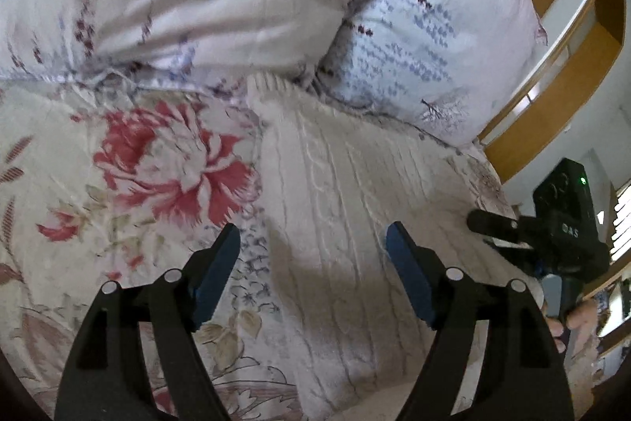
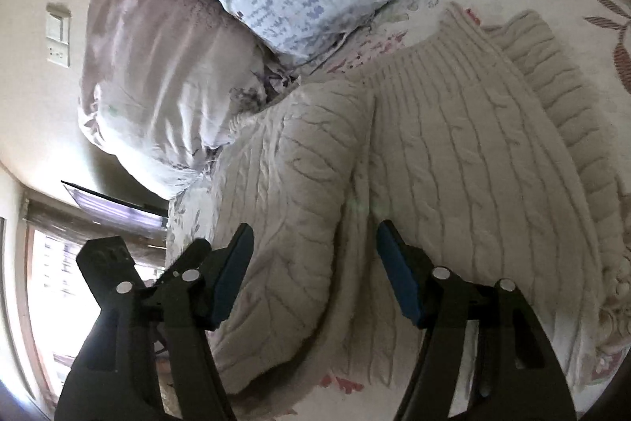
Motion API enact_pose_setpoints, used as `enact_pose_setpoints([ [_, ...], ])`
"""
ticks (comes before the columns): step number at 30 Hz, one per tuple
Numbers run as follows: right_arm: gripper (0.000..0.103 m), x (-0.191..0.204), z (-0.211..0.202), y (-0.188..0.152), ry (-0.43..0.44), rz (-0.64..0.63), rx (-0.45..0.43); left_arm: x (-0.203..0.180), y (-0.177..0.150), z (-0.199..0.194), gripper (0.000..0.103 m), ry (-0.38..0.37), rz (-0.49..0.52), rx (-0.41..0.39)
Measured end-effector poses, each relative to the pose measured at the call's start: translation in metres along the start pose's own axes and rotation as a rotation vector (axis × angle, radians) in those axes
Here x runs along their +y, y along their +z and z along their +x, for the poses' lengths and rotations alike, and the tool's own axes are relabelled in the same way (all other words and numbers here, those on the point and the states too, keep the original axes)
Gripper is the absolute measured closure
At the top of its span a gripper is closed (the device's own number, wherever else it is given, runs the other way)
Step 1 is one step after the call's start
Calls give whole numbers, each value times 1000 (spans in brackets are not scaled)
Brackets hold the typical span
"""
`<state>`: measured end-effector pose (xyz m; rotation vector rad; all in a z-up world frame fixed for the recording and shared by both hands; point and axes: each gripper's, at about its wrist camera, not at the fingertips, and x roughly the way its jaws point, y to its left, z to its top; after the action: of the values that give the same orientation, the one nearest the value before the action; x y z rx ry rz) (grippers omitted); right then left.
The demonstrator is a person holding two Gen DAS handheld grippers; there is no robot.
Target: Fold small clothes
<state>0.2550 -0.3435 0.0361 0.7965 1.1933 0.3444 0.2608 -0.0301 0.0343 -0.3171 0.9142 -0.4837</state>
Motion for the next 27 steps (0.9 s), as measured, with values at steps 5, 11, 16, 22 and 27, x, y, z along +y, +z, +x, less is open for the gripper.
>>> enact_pose_setpoints([
  [5, 57, -7, 17, 9, 50, 62, 10, 5, -4, 5, 26, -69, -13, 19],
  [11, 85, 3, 21, 15, -17, -8, -43, 12, -4, 7, 19, -112, -48, 28],
  [16, 87, 31, -3, 12, -105, -173, -154, 18, -4, 1, 15, -112, -74, 11],
  [22, 87, 49, -38, 12, -258, -313, -268, 9, -11, -1, 14, -94, -20, 2],
  [27, 87, 31, -59, 13, -371, -315, -320, -5, -15, 0, 12, -40, 57, -15],
])
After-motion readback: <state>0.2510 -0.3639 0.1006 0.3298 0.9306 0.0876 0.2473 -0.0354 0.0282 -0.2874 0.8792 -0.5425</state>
